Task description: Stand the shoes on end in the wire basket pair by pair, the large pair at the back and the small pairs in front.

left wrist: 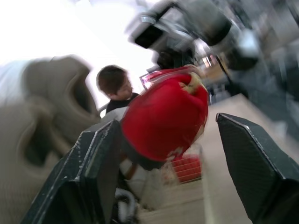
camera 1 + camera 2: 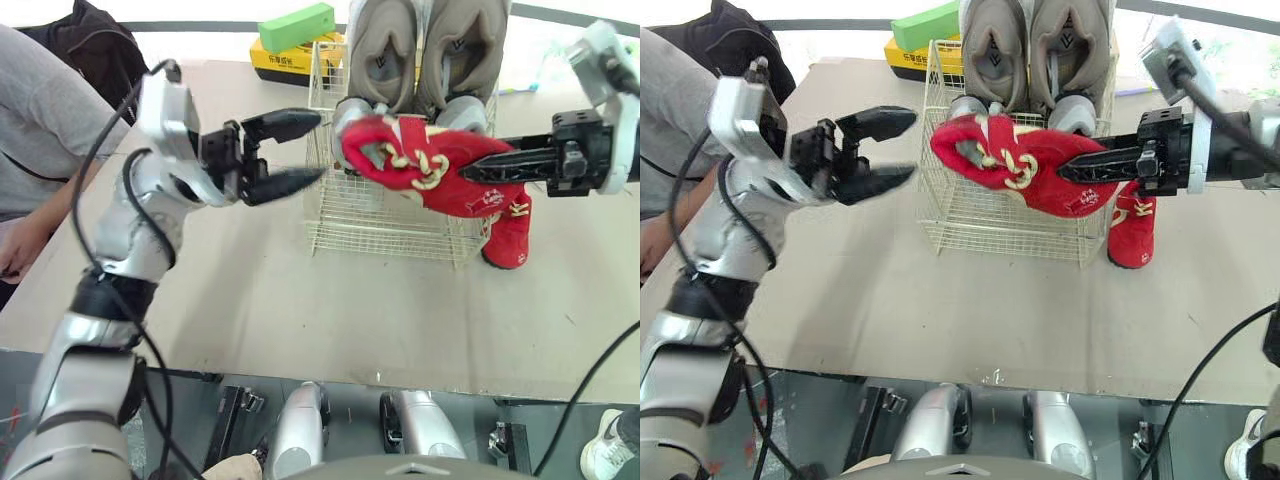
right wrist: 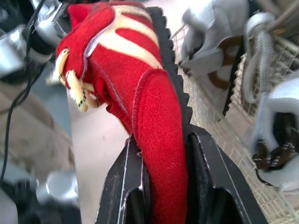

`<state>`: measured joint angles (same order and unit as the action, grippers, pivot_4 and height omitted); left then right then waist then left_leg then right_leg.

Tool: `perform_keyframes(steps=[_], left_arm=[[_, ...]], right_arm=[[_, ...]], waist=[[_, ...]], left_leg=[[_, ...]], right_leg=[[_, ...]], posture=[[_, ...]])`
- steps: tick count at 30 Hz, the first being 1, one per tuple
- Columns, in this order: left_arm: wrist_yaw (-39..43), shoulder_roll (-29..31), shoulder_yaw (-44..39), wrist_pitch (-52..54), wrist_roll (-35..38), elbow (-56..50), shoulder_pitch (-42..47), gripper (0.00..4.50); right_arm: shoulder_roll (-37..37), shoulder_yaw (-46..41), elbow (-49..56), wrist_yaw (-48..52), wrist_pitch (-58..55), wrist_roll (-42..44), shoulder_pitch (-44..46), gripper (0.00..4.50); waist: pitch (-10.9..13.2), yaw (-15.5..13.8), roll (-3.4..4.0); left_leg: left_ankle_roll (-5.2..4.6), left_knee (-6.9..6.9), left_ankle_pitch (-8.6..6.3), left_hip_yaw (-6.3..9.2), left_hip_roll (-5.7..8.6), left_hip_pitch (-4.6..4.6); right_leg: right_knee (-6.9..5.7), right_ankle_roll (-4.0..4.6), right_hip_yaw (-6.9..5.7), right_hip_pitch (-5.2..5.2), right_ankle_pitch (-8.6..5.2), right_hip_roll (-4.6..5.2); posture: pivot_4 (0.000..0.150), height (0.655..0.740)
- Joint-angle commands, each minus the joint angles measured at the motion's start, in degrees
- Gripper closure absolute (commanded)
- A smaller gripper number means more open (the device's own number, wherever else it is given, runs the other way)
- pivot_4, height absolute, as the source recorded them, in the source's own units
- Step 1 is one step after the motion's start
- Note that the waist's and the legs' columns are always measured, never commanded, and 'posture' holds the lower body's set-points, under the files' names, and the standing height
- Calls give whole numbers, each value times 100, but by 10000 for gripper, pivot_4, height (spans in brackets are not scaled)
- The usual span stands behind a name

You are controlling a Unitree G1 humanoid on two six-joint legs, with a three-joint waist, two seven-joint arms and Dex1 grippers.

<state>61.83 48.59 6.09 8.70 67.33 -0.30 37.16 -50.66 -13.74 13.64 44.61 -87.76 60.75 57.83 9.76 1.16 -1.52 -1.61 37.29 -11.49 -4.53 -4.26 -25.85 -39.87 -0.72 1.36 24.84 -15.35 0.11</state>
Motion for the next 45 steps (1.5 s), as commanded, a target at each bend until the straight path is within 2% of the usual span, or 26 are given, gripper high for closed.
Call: perform_keyframes(steps=[1, 4, 6, 10, 13, 16, 21, 23, 25, 27, 32, 38, 41, 45], left_arm=[[-1287, -78, -256, 1500, 1131, -1284, -925, 12381], [-2661, -977, -307, 1797, 1808, -1921, -1367, 12381], [-3188, -1403, -340, 2021, 1991, -2078, -1459, 12381], [-3539, -2087, -326, 2144, 1785, -2220, -1565, 12381], [-3675, -2388, -474, 2227, 1730, -2145, -1501, 12381], [-3500, -2420, -603, 2406, 1588, -1972, -1381, 20435], [-3184, -2478, -727, 2647, 1322, -1659, -1064, 44392], [-2992, -2415, -755, 2754, 1166, -1578, -979, 45000], [-2808, -2380, -817, 2826, 1055, -1478, -894, 45000], [-2616, -2350, -885, 2898, 949, -1365, -780, 45000], [-2298, -2277, -1043, 3004, 671, -1245, -618, 45000], [-1721, -1937, -1360, 2922, 229, -1004, -481, 45000], [-972, -1523, -1434, 2522, -466, -755, -292, 45000], [-141, -1174, -1356, 1664, -1514, -249, 12, 45000]], right_arm=[[653, -1038, 123, -871, -303, 523, -17, 41864], [1329, -1399, 386, -1587, -402, 876, -157, 41884], [1620, -1517, 558, -1991, -390, 1094, -265, 41887], [2114, -1565, 732, -3042, -10, 1919, -587, 41914], [2119, -1367, 851, -3884, 535, 2803, -918, 42023], [1816, -1054, 911, -4516, 1126, 3610, -1208, 42060], [1273, -534, 1111, -5078, 1976, 4423, -1583, 42087], [1140, -353, 1167, -5225, 2289, 4626, -1641, 42088], [1016, -235, 1262, -5254, 2510, 4657, -1682, 31803], [948, -99, 1341, -5342, 2717, 4605, -1762, 23672], [930, -6, 1563, -5426, 3273, 4101, -1966, 201], [474, -226, 1975, -4641, 3512, 3384, -2380, 201], [154, -801, 2497, -3455, 3840, 2466, -3124, 201], [377, -1491, 2871, -1978, 4474, 1928, -4329, 201]], waist=[[-3, 10, 5], [-1, -39, 6], [-1, -68, 1], [-3, -64, 2], [-3, -53, 2], [-3, -37, 2], [-4, -35, 2], [-3, -26, 2], [-3, -26, 2], [-3, -28, 2], [-3, -37, 2], [-3, -43, 2], [-3, -77, 1], [-3, -99, 1]], left_leg=[[1, 1, 0, 3, 0, 10], [4, 1, 2, 3, 4, 16], [5, 14, 3, 17, 7, 1], [6, 17, 5, 22, 28, 3], [5, 17, 5, 25, 31, 8], [5, 15, 5, 29, 31, 9], [5, 15, 5, 28, 37, 10], [5, 15, 5, 27, 37, 9], [5, 15, 5, 29, 36, 10], [5, 14, 5, 30, 34, 10], [5, 14, 5, 30, 31, 8], [5, 13, 5, 32, 27, 8], [5, 12, 5, 34, 28, 6], [5, 8, 4, 34, 34, 7]], right_leg=[[0, 0, -1, -8, 0, -2], [-1, 0, 1, -20, 1, -1], [-2, 0, -12, -21, 2, -3], [-3, 0, -15, -28, 2, -11], [-1, 0, -17, -36, 2, -11], [-2, 0, -19, -36, 2, -16], [0, 0, -18, -37, 2, -21], [1, 0, -15, -37, 2, -20], [1, 0, -16, -36, 1, -21], [1, -1, -17, -36, 1, -25], [4, -1, -18, -36, 1, -21], [5, -1, -23, -36, 1, -22], [9, -1, -27, -36, 1, -21], [17, -2, -32, -40, 0, -21]], posture=[[1500, 7400], [1500, 7400], [1500, 7400], [1500, 7400], [1500, 7400], [1500, 7400], [1500, 7400], [1500, 7400], [1500, 7400], [1500, 7400], [1500, 7400], [1500, 7400], [1500, 7400], [1500, 7400]])
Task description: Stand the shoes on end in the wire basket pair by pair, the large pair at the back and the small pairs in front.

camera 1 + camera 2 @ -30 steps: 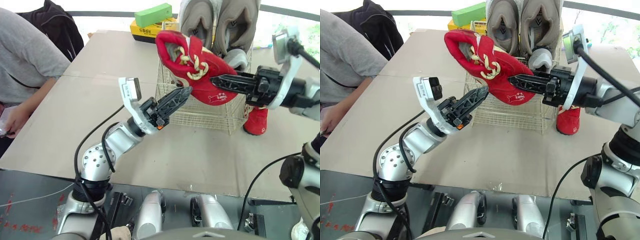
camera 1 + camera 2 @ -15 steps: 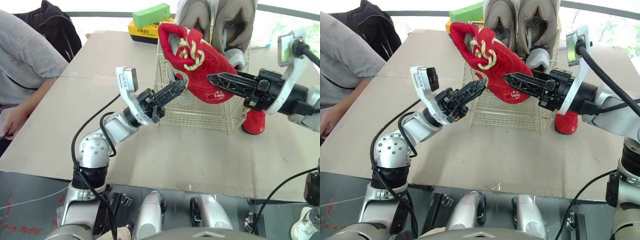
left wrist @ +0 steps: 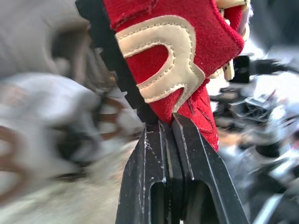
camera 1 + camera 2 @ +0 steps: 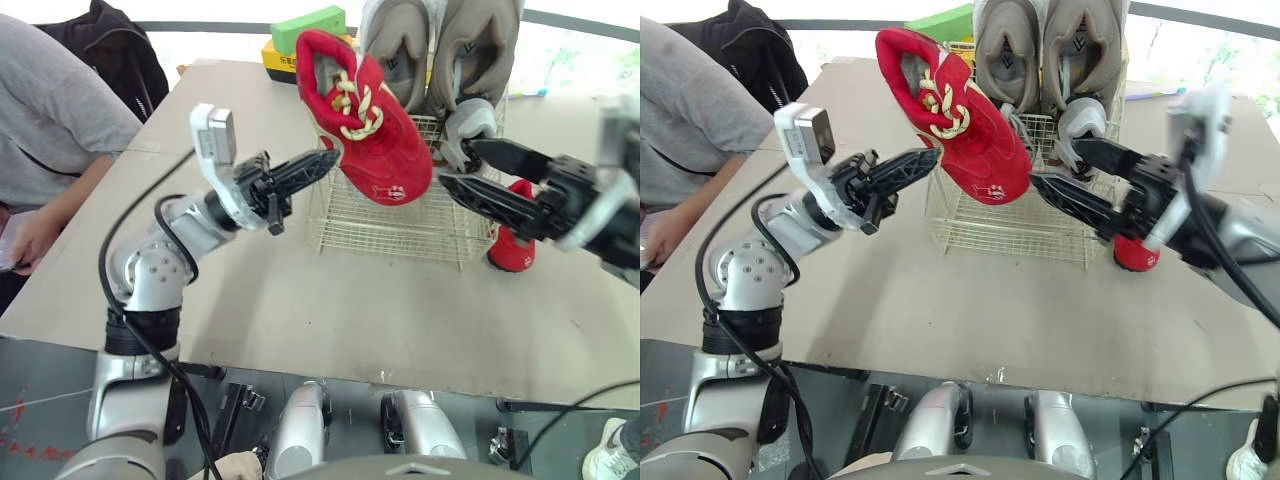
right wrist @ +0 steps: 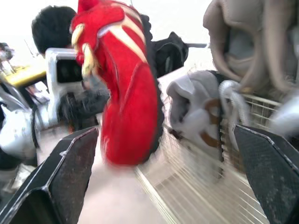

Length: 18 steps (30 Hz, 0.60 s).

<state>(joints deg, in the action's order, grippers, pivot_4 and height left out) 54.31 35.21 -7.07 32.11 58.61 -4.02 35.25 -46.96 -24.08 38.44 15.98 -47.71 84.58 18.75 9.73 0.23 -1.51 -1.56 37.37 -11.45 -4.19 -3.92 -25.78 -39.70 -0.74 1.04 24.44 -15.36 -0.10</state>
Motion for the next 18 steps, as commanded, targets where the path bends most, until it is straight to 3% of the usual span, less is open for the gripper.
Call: perform_keyframes(steps=[1, 5, 8, 13, 18], left_arm=[[801, 208, 15, -897, -893, 225, 238, 45000], [1248, 196, 174, -1959, -1905, 834, 453, 45000], [1589, 114, 355, -2652, -2502, 1336, 576, 45000], [2113, 41, 542, -3203, -3011, 2192, 951, 45000], [2425, 27, 596, -3453, -3283, 2545, 1040, 45000]], right_arm=[[-83, -483, 496, 1136, 527, -738, -663, 201], [-398, -423, 767, 2100, 863, -1838, -1593, 201], [-195, -302, 788, 2577, 1394, -2457, -2064, 201], [68, -177, 728, 2885, 1919, -3199, -2588, 201], [246, -264, 799, 2846, 2100, -3384, -2887, 201]], waist=[[0, -4, 1], [-2, -1, -1], [-2, 1, -1], [-1, 3, -2], [-1, 28, -2]], left_leg=[[0, 1, 0, -2, 0, 0], [0, 2, 0, -7, 0, 5], [0, 2, 0, -6, 1, 7], [0, 5, 0, -2, 20, 5], [0, 5, 0, -2, 21, 7]], right_leg=[[0, 0, -1, 0, 0, 0], [-2, -3, -7, 0, -2, 3], [-2, -6, -7, -2, -4, 1], [-2, -14, -10, -2, -9, 0], [-6, -15, -11, -2, -9, 1]], posture=[[1500, 7400], [1500, 7400], [1500, 7400], [1500, 7400], [1500, 7400]])
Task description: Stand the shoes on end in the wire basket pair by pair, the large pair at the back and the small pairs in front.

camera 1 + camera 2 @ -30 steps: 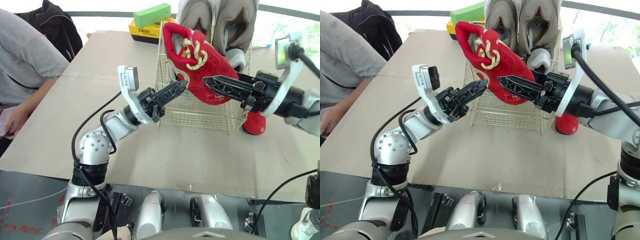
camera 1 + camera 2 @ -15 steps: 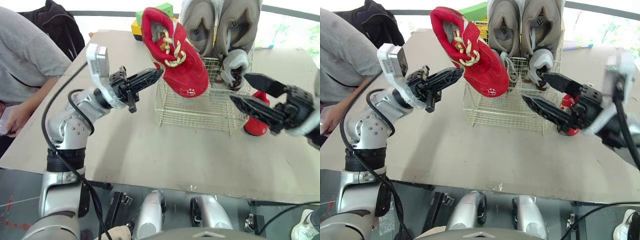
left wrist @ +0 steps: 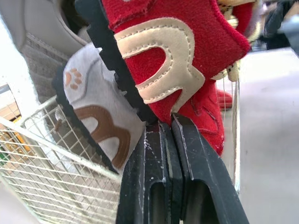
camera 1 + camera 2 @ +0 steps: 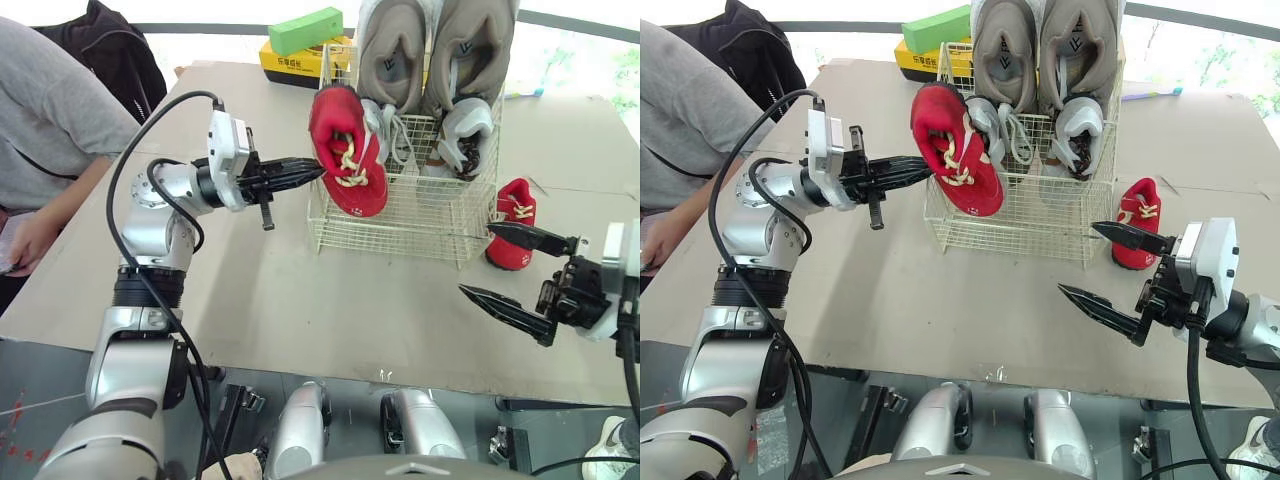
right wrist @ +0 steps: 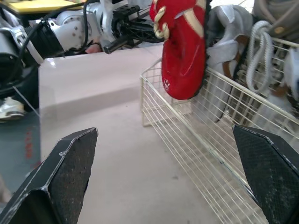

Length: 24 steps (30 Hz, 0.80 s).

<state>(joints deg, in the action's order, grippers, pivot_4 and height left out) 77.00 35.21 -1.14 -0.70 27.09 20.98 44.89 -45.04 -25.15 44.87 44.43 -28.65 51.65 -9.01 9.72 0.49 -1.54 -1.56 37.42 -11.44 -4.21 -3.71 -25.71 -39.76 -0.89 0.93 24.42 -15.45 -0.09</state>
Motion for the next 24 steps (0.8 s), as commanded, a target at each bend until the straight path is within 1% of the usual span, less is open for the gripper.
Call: perform_keyframes(steps=[1, 3, 7, 11, 13, 14, 15, 17, 18, 19, 20, 22, 23, 24], left_arm=[[172, 34, 33, -152, -179, 7, 12, 45000], [171, 49, 64, -150, -272, -144, -137, 45000], [-71, 87, 95, 265, -295, -749, -527, 45000], [-175, 207, 212, 314, -544, -1108, -834, 45000], [-456, 248, 123, 634, -557, -1189, -853, 45000], [-568, 293, 69, 903, -506, -1242, -861, 37732], [-613, 322, 5, 1153, -387, -1313, -878, 34853], [-595, 412, -95, 1432, -204, -1532, -973, 25474], [-592, 453, -118, 1502, -167, -1626, -1017, 21159], [-592, 513, -135, 1604, -135, -1724, -1069, 15510], [-581, 583, -170, 1661, -107, -1823, -1141, 11115], [-621, 731, -343, 1661, -97, -1943, -1263, 1422], [-670, 750, -497, 1745, 54, -2012, -1283, 260], [-688, 751, -649, 1798, 236, -2095, -1292, 260]], right_arm=[[93, -197, 181, -7, 238, -149, -216, 201], [171, -242, 221, -53, 317, -266, -388, 201], [321, -250, 247, -111, 449, -396, -661, 201], [391, -109, 229, -154, 516, -454, -672, 201], [377, -67, 193, -129, 519, -452, -640, 201], [363, -76, 165, -111, 517, -448, -631, 0], [353, -88, 140, -95, 517, -445, -624, 0], [331, -118, 111, -78, 499, -446, -637, 0], [321, -126, 101, -75, 489, -452, -645, 0], [308, -124, 85, -78, 476, -469, -651, 0], [286, -115, 48, -91, 451, -491, -639, 0], [236, -105, -141, -304, 251, -423, -464, 0], [220, -106, -280, -466, 136, -405, -324, 0], [200, -103, -427, -625, 12, -390, -175, 0]], waist=[[0, 4, 0], [0, 4, 0], [0, 11, 0], [0, 12, 0], [0, 11, 0], [0, 11, 0], [0, 11, 0], [0, 14, 0], [0, 15, 0], [0, 15, 0], [0, 16, 0], [0, 21, 0], [0, 29, 0], [0, 27, 0]], left_leg=[[0, 0, 0, 0, 0, 0], [0, 0, 0, 2, 0, 0], [0, 0, 0, 6, -4, 1], [1, 2, 0, 9, -18, 22], [1, 2, 0, 10, -18, 27], [1, 2, 0, 9, -18, 36], [0, 1, 0, 8, -18, 51], [0, -4, -1, 5, -20, 83], [0, -6, -1, 1, -21, 89], [0, -7, -1, -1, -23, 91], [0, -7, -1, -2, -25, 94], [0, -7, -1, -4, -26, 95], [0, -7, -1, -6, -28, 95], [0, -7, -1, -7, -28, 96]], right_leg=[[0, 0, 0, 0, 0, 0], [-1, 0, 0, -1, 0, 1], [-1, 0, 4, -6, 0, 6], [0, -4, 5, -28, -3, 6], [0, -4, 4, -35, -3, 6], [0, -4, 4, -44, -4, 6], [0, -5, 4, -60, -4, 6], [3, -5, 5, -88, -6, 7], [3, -6, 6, -90, -7, 7], [2, -6, 8, -90, -7, 8], [2, -6, 10, -91, -7, 8], [1, -6, 15, -91, -7, 8], [1, -6, 17, -91, -7, 8], [0, -6, 19, -91, -7, 8]], posture=[[1500, 7400], [1500, 7400], [1500, 7400], [1500, 7400], [1500, 7400], [1500, 7400], [1500, 7400], [1500, 7400], [1500, 7400], [1500, 7400], [1500, 7400], [1500, 7400], [1500, 7400], [1500, 7400]])
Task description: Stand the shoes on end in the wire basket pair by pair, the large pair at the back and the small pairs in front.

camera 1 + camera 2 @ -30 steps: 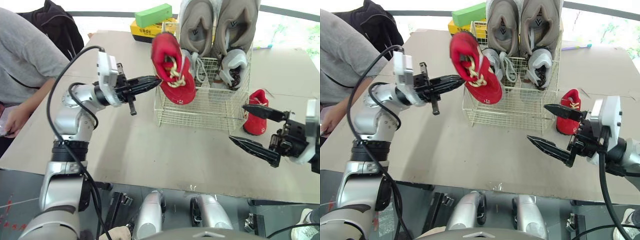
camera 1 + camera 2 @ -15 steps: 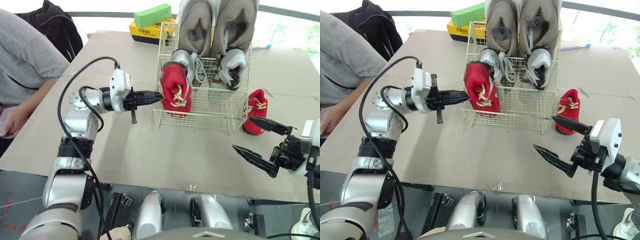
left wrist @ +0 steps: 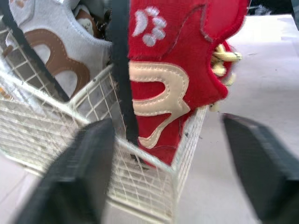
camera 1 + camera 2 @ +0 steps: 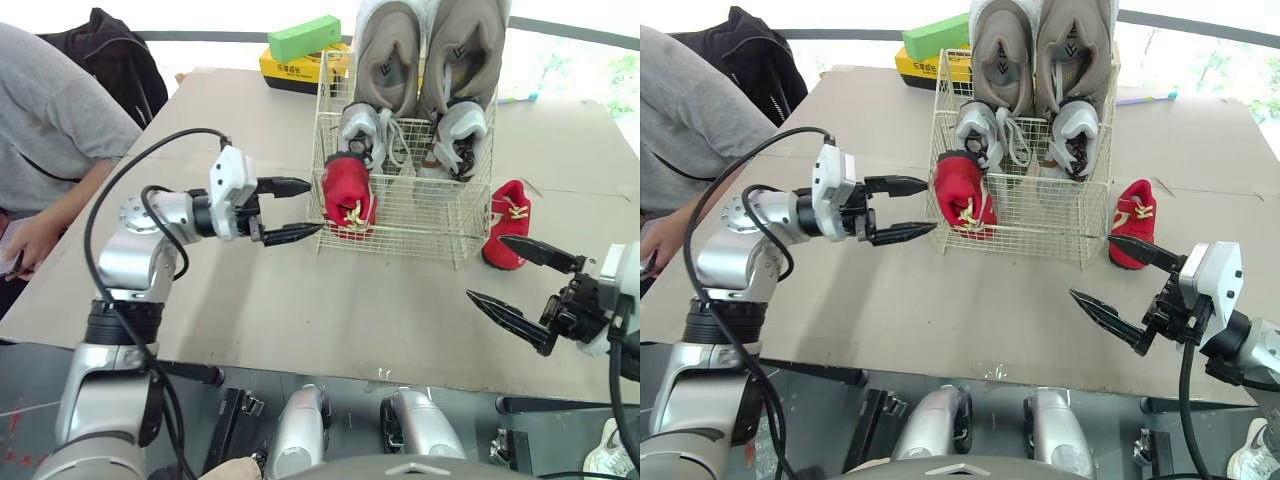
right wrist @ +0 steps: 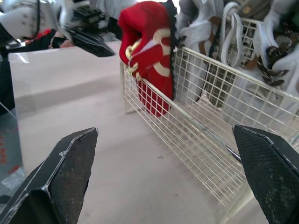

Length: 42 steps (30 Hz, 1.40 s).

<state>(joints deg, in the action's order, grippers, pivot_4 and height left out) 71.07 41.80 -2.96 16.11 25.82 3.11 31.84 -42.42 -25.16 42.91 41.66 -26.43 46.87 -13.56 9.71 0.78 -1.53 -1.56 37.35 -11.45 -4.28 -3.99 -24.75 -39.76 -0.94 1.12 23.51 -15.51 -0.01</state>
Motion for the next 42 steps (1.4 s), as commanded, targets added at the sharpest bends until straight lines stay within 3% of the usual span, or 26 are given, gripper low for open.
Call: perform_keyframes(steps=[1, 4, 8, 11, 20, 26, 34, 37, 42], left_arm=[[-147, 42, -665, 356, 726, -481, 0, 260], [-382, -111, -1083, 1034, 1676, -1073, -115, 260], [-1115, -300, -1371, 2288, 3674, -2456, -622, 260], [-1705, -414, -1407, 2584, 4295, -2998, -883, 260], [-1694, -282, -1042, 2489, 4238, -4003, -1887, 260], [-1629, -240, -1099, 2325, 4173, -4056, -2126, 260], [-1507, -188, -1151, 2112, 4052, -4023, -2344, 260], [-1478, -173, -1141, 2046, 4016, -4020, -2383, 0], [-1358, -127, -1172, 1955, 3953, -3984, -2495, 0]], right_arm=[[-111, -72, -418, -530, -402, 81, 456, 0], [-235, 63, -884, -1177, -962, -141, 993, 0], [-665, 384, -2037, -1610, -2111, -126, 2245, 0], [-807, 698, -2898, -1722, -2655, -310, 3052, 0], [-1330, 1820, -5811, 0, -3007, -1026, 5014, 0], [-1341, 2656, -8039, 1323, -2383, -2016, 6251, 0], [-943, 3189, -9548, 2096, -1660, -3041, 6958, 0], [-691, 3179, -10141, 1869, -1342, -3376, 7130, 7694], [-534, 3229, -10674, 1954, -922, -3816, 7231, 31086]], waist=[[1, -7, -1], [1, -5, -2], [3, 10, 2], [2, 4, 1], [4, 2, 5], [4, 4, 6], [5, 23, 7], [5, 25, 7], [4, 15, 6]], left_leg=[[0, 0, 0, 0, -1, -1], [0, 1, 0, -1, -3, -5], [0, -2, 0, -12, -3, -3], [0, -1, 0, -9, -6, 2], [-1, -7, 0, -22, 3, 2], [-2, -8, -1, -31, 9, 1], [-2, -11, -1, -34, 7, 3], [-2, -11, -1, -34, 6, 4], [-2, -9, -1, -36, 6, 4]], right_leg=[[0, 0, 0, 0, 0, 0], [1, 3, 4, 2, 1, 5], [1, 6, 16, 3, 4, 14], [0, 6, 19, 2, 4, 9], [2, 20, 33, 9, 12, -8], [4, 23, 39, 14, 12, -6], [6, 24, 41, 15, 12, -7], [5, 24, 41, 15, 13, -8], [5, 24, 42, 14, 13, -5]], posture=[[1500, 7400], [1500, 7400], [1500, 7400], [1500, 7400], [1500, 7400], [1500, 7400], [1500, 7400], [1500, 7400], [1500, 7400]])
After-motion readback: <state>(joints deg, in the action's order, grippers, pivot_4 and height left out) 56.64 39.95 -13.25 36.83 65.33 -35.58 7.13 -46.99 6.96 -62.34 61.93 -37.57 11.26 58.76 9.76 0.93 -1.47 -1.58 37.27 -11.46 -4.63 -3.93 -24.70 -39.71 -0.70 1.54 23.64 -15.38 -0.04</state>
